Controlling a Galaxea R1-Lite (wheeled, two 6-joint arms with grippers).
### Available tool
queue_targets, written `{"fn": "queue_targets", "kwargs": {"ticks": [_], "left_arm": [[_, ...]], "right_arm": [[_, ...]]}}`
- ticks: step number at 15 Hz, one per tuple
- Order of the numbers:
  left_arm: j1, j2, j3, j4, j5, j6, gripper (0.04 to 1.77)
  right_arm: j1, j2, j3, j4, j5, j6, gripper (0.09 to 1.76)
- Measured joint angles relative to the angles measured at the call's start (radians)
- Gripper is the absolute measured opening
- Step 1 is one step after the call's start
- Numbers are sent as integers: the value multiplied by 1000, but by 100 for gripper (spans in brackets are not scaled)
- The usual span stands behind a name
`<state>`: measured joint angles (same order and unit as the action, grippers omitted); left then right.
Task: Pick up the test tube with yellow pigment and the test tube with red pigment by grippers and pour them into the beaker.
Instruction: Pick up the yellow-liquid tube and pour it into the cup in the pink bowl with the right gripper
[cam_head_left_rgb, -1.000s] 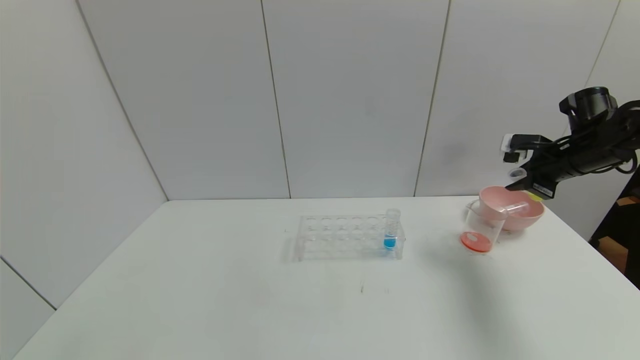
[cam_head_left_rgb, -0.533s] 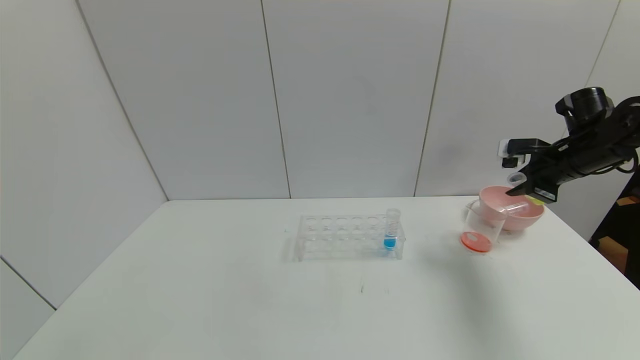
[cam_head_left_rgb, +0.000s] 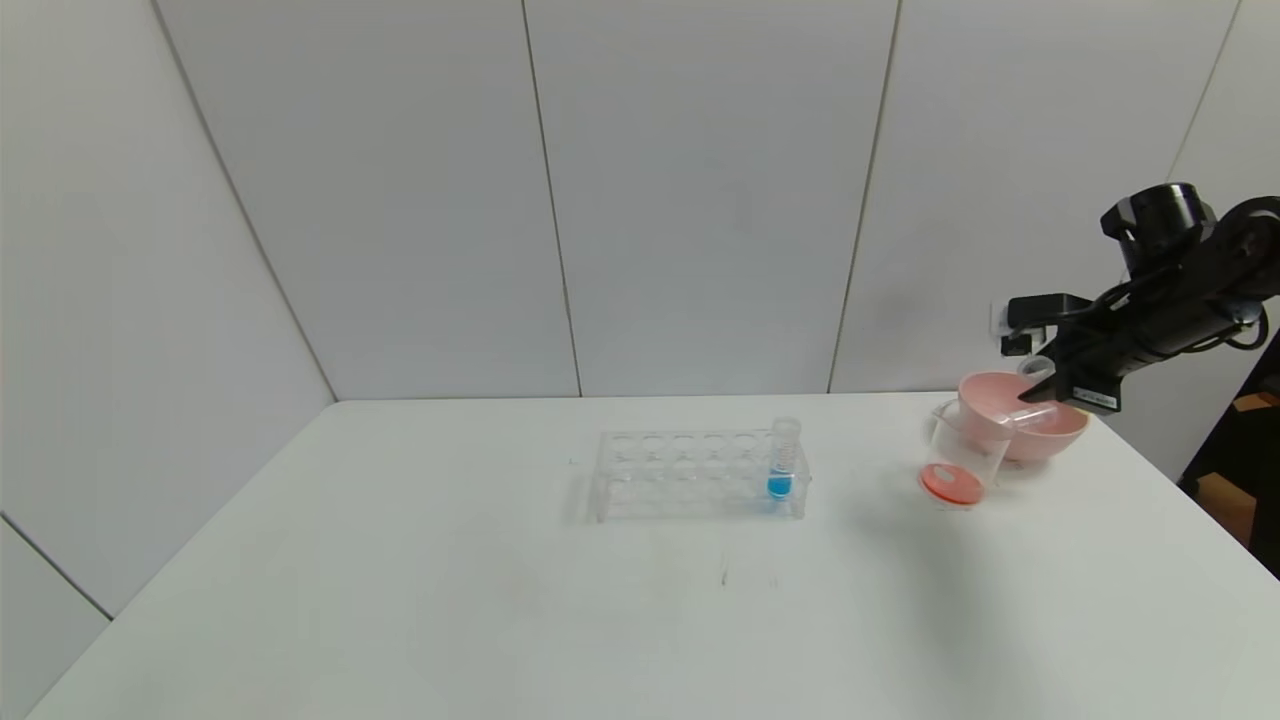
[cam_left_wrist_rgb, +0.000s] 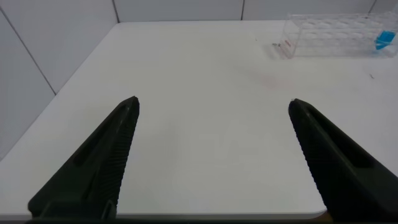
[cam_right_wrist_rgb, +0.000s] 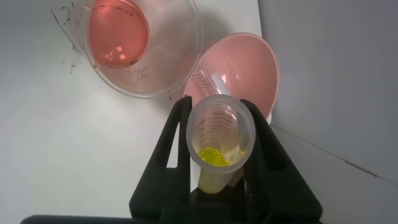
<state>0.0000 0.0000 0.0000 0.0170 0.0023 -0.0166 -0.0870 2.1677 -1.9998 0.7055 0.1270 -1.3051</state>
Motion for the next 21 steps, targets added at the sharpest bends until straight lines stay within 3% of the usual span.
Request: {"fn": "queue_targets", "kwargs": {"ticks": [21], "left_arm": [[0, 0, 0, 0, 0, 0, 172]], "right_arm": [[74, 8, 0, 0, -139, -83, 54]]}}
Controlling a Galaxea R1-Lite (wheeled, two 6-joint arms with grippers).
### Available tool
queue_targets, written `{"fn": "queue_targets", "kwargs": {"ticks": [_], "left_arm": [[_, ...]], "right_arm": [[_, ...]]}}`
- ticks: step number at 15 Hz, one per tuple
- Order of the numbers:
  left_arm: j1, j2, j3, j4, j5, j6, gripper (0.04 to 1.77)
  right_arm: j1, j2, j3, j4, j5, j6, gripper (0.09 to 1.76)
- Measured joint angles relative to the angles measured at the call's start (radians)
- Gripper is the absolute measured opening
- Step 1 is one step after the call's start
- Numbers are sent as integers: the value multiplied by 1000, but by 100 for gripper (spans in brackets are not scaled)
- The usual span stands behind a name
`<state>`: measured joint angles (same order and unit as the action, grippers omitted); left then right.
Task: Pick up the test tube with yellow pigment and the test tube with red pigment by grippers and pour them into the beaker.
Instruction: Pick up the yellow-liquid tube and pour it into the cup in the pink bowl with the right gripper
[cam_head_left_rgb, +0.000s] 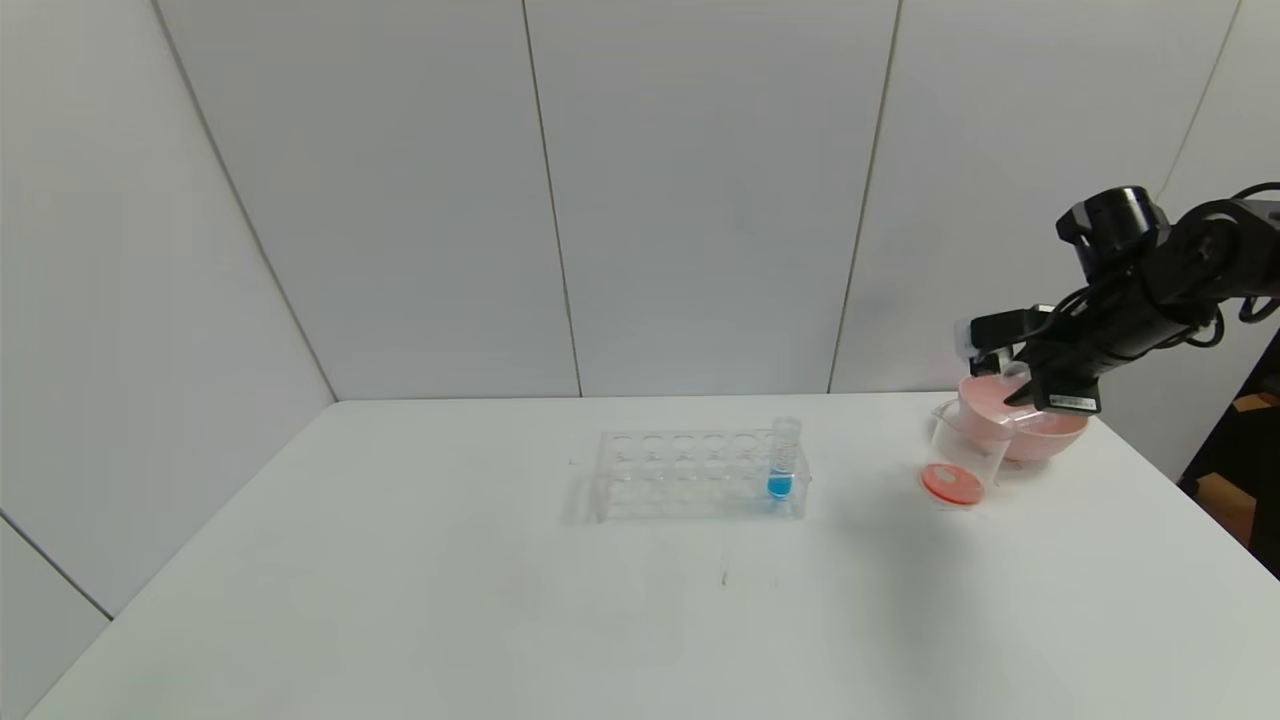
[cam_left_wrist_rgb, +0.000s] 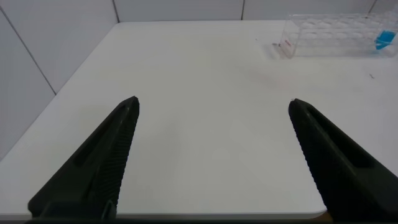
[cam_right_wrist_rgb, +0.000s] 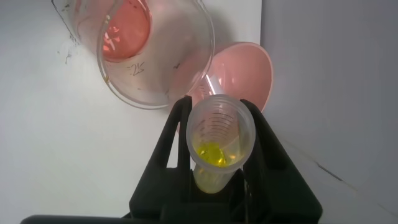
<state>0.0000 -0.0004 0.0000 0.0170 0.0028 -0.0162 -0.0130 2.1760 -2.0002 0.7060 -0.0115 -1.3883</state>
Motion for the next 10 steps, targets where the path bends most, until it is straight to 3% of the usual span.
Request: {"fn": "queue_targets", "kwargs": {"ticks": [10], "left_arm": [[0, 0, 0, 0, 0, 0, 172]], "right_arm": [[10, -1, 0, -29, -71, -26, 54]]}}
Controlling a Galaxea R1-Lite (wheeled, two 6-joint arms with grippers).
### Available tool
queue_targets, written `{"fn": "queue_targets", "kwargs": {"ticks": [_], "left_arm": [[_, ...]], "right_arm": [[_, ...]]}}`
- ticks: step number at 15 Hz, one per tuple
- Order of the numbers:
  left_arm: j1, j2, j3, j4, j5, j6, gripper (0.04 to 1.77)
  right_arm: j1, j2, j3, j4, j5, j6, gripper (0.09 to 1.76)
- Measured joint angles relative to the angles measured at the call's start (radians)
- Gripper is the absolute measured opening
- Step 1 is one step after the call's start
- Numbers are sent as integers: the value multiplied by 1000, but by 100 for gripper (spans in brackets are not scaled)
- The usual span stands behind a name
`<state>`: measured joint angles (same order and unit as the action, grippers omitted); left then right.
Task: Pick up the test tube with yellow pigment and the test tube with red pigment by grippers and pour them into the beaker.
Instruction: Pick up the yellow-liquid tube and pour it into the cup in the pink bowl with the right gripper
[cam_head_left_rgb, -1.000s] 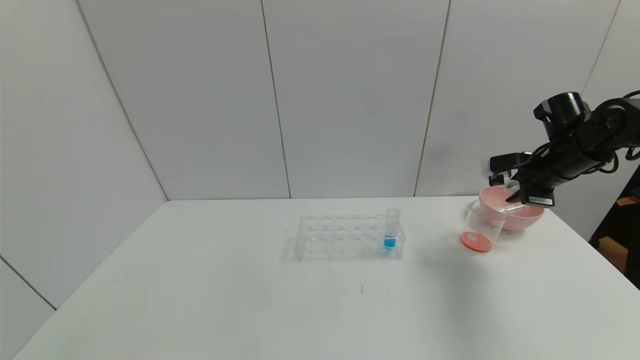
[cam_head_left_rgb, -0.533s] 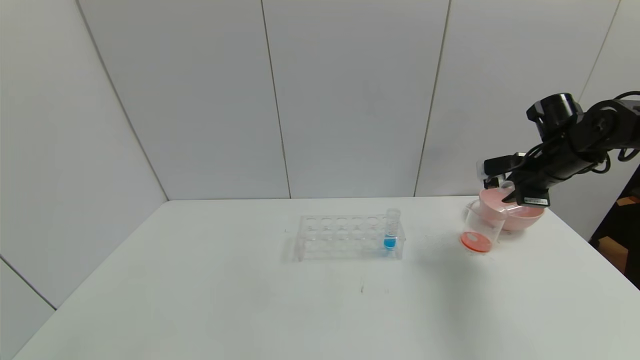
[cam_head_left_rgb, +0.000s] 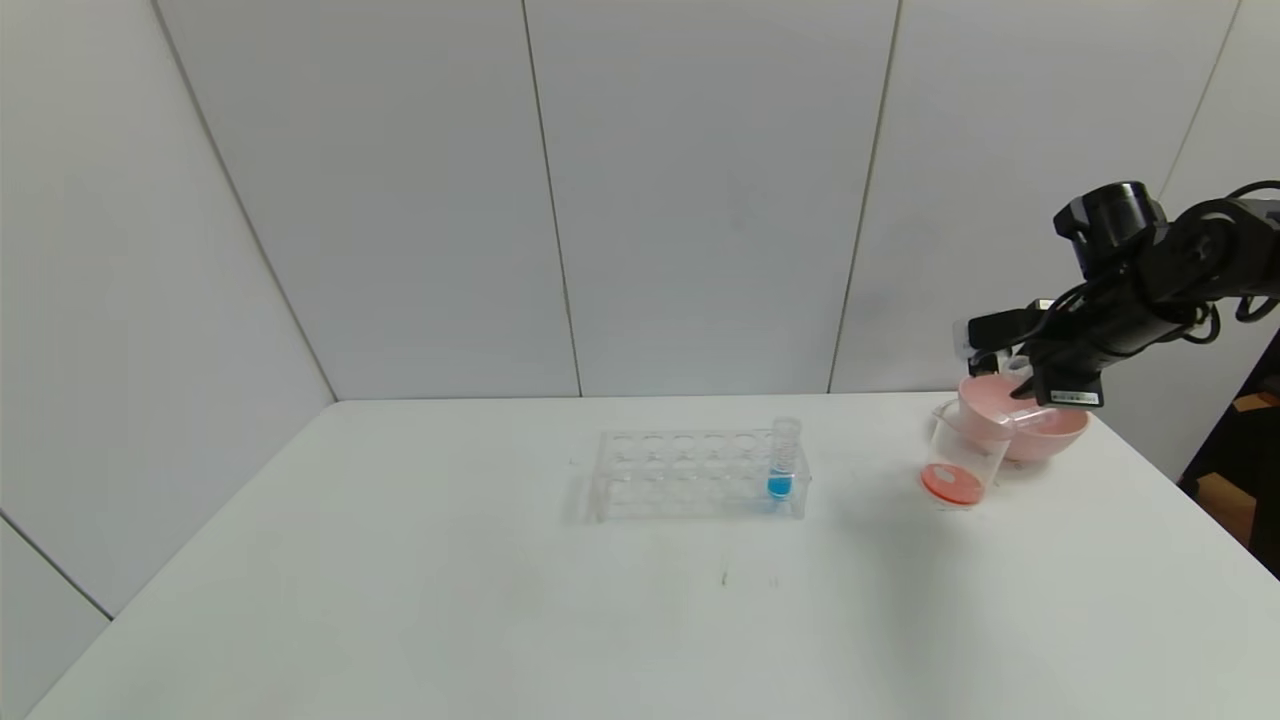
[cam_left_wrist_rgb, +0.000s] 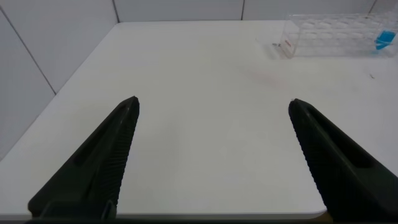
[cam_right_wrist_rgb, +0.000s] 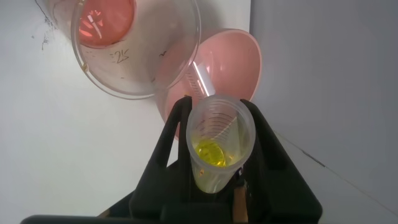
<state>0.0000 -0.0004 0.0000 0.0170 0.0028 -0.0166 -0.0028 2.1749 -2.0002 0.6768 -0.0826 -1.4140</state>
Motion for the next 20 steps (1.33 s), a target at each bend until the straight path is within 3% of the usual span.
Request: {"fn": "queue_targets", "kwargs": {"ticks": [6, 16, 20], "left_arm": [[0, 0, 0, 0, 0, 0, 172], [0, 0, 0, 0, 0, 0, 172], [0, 0, 0, 0, 0, 0, 172]], "right_arm": [[13, 0, 0, 1, -48, -15, 54], [29, -2, 0, 13, -52, -23, 54], [30, -3, 0, 12, -101, -41, 54]]}}
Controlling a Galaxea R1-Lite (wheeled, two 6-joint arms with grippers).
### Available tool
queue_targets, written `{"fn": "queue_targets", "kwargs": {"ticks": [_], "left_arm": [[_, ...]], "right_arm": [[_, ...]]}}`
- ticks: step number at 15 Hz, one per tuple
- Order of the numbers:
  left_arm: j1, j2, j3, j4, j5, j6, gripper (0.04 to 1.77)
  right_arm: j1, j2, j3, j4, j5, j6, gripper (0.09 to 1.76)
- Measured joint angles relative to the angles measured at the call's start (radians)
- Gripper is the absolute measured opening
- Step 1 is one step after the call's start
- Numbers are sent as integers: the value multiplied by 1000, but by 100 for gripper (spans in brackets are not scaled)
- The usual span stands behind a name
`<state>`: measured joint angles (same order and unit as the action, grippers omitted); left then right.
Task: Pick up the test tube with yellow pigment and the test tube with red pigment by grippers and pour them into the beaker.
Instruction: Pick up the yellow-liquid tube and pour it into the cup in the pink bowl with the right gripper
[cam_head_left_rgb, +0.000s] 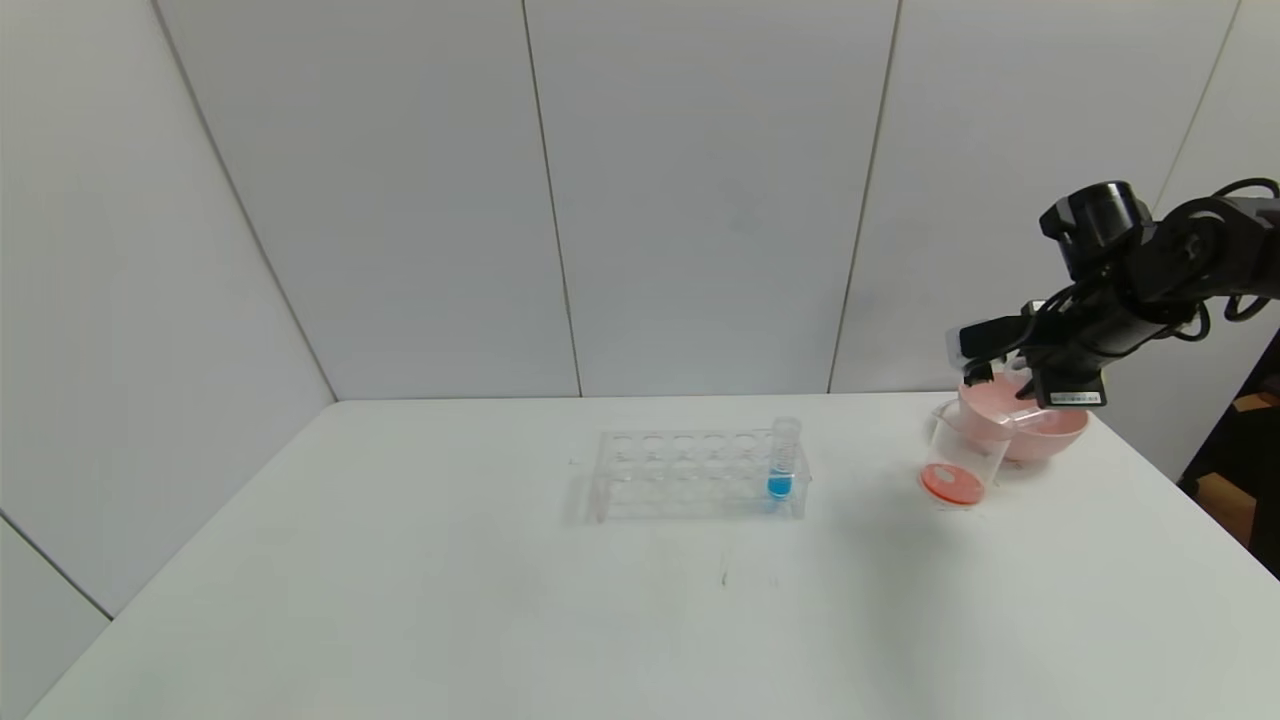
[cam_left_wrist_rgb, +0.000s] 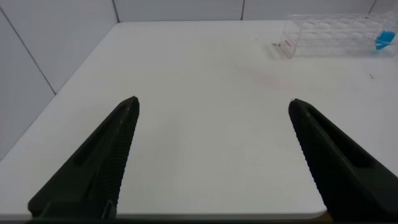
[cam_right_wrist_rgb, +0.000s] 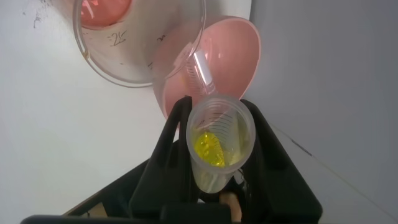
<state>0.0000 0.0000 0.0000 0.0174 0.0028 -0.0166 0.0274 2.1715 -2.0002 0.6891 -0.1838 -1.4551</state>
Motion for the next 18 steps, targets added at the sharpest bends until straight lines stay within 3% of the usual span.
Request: {"fn": "queue_targets", "kwargs": {"ticks": [18], "left_arm": [[0, 0, 0, 0, 0, 0, 172]], "right_arm": [[21, 16, 0, -5, -169, -48, 54]]}}
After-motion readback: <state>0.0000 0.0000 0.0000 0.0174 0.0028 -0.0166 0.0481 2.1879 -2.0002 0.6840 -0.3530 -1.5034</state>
